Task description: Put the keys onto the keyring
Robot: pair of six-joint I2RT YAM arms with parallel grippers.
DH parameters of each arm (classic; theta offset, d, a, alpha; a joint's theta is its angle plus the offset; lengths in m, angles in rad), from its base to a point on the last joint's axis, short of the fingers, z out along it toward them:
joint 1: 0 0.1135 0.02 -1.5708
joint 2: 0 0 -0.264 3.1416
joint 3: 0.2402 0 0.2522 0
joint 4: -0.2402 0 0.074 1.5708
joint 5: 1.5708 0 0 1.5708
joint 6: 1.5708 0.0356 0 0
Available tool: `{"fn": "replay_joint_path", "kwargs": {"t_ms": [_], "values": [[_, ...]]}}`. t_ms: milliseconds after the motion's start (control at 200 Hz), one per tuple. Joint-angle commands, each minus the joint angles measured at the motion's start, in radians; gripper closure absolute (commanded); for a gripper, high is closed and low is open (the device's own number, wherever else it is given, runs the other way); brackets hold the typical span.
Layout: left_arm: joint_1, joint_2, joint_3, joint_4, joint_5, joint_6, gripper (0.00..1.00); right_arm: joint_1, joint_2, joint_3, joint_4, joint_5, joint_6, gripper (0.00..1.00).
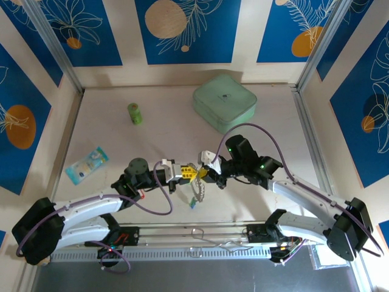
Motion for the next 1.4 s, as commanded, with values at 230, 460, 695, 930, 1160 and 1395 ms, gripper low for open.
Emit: {"fn": "replay_joint_path", "kwargs": {"t_ms": [230,460,695,930,1160,1395], "values": [[-0.005,-0.032,0.066,-0.149,-0.014,0.094,1.00,-0.008,-0.093,0.076,-0.103,0.094,-0.062,1.00],[-0.006,-0.033,0.078,-0.195,-0.056,0.107,1.00,0.003,-0.112,0.097,-0.125,0.136,-0.077,1.00],[-0.003,-0.068,-0.069,0.149,-0.214,-0.058,0.38,0.002,-0.106,0.122,-0.175,0.197,-0.102,1.00],[-0.003,-0.218,-0.129,0.125,-0.612,-0.112,0.30,0.033,-0.033,0.194,-0.165,0.203,-0.113,1.00],[0.013,-0.464,-0.116,-0.139,-1.127,-0.165,0.24,0.123,0.155,0.334,-0.002,0.139,-0.102,1.00],[0.016,-0.664,-0.078,-0.277,-1.186,-0.200,0.21,0.132,0.432,0.488,0.147,0.106,-0.012,1.00]]}}
